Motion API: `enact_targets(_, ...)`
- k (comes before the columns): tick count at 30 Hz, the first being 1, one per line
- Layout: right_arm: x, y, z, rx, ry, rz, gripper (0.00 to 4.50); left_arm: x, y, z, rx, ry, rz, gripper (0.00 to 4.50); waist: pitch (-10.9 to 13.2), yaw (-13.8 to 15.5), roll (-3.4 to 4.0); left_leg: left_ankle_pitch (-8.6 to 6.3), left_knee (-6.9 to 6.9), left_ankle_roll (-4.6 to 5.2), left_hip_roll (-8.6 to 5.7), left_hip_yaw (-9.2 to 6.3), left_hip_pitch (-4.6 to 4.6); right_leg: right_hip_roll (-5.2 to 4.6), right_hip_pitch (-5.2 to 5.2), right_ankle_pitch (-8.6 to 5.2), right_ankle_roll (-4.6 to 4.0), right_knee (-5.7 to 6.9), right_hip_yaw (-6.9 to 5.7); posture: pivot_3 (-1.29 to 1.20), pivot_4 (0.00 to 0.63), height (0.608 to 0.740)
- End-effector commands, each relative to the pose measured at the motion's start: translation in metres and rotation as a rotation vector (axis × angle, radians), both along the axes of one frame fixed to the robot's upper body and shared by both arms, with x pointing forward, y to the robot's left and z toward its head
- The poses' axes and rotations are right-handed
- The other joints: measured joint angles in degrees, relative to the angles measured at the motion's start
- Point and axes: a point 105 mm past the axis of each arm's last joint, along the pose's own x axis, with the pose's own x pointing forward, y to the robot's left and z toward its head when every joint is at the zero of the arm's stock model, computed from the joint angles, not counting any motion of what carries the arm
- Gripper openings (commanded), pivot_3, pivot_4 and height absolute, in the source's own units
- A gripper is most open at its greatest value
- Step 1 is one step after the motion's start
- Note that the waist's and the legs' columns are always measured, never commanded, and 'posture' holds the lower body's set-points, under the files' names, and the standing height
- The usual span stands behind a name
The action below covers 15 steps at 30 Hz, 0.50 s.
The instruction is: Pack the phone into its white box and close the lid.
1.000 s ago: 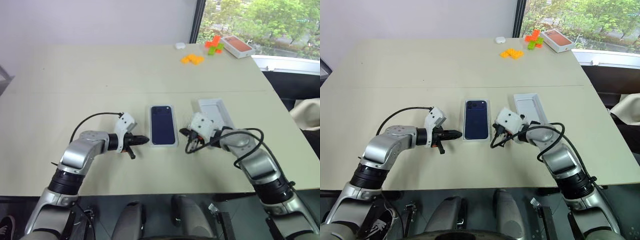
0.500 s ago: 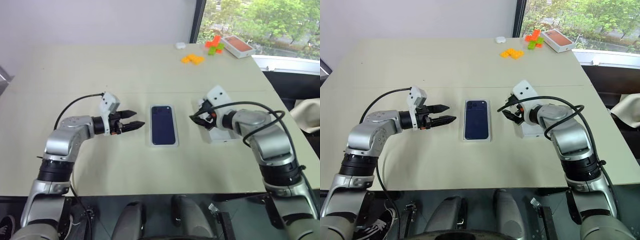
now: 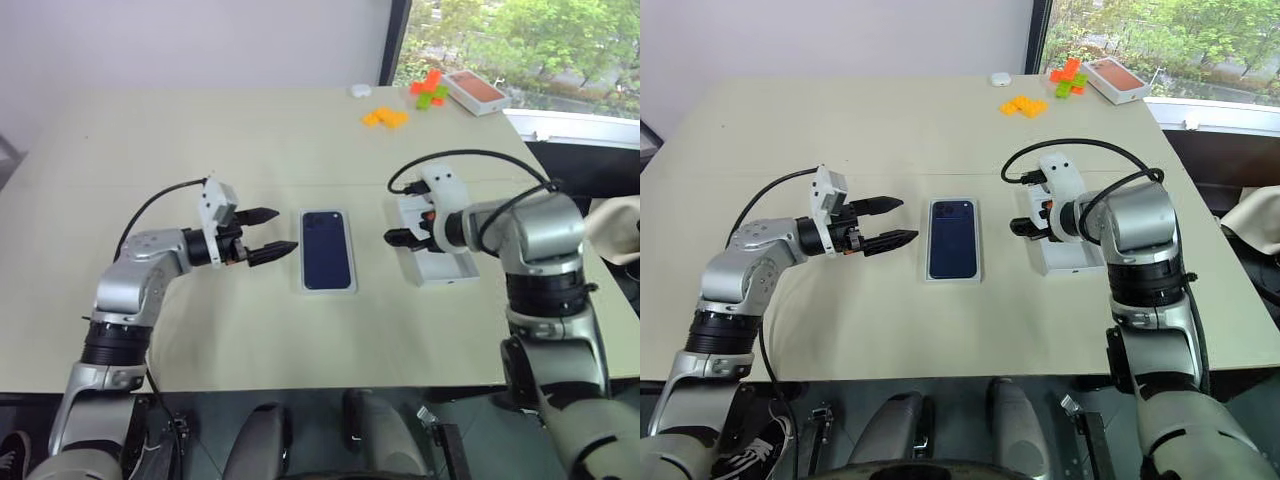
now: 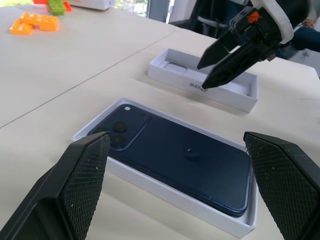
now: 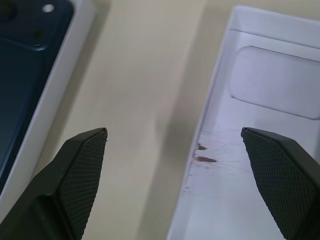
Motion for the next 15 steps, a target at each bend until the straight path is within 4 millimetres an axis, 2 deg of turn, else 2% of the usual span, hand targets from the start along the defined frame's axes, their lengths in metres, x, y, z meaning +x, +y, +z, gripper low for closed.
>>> enact_targets(1, 0.003, 0.001, 0.004, 0.02, 0.013, -0.007, 4.5, -0.001, -0.001, 0.008, -0.017, -0.046, 0.005, 4.48, 0.0, -0.02, 0.0, 0.0, 0.0, 0.0, 0.0, 0.0, 0.0, 0.0, 0.0, 0.0, 0.0, 0.0, 0.0, 0.0, 0.15, 0.74)
enact_targets(5, 0.005, -0.004, -0.006, -0.005, 0.078, -0.034, 4.5, -0.002, -0.004, 0.008, -0.023, -0.048, 0.01, 4.48, 0.0, 0.02, 0.0, -0.01, 0.0, 0.01, -0.01, 0.02, -0.02, -0.01, 0.01, 0.0, 0.01, -0.02, 0.01, 0.0, 0.15, 0.74)
enact_targets(9, 0.007, 0.001, -0.004, -0.018, 0.095, -0.012, 4.5, -0.003, -0.004, 0.006, -0.028, -0.04, 0.022, 4.48, 0.01, -0.18, 0.02, -0.01, -0.01, 0.02, -0.01, 0.03, -0.03, -0.01, 0.0, 0.0, 0.01, -0.02, 0.01, 0.0, 0.15, 0.74)
enact_targets(15, 0.012, -0.004, -0.002, -0.042, 0.131, -0.044, 4.5, -0.001, -0.006, 0.005, -0.028, -0.041, 0.032, 4.48, 0.01, -0.2, 0.02, -0.01, -0.01, 0.02, 0.02, 0.01, -0.02, 0.04, -0.01, 0.0, 0.01, -0.01, 0.0, 0.0, 0.15, 0.74)
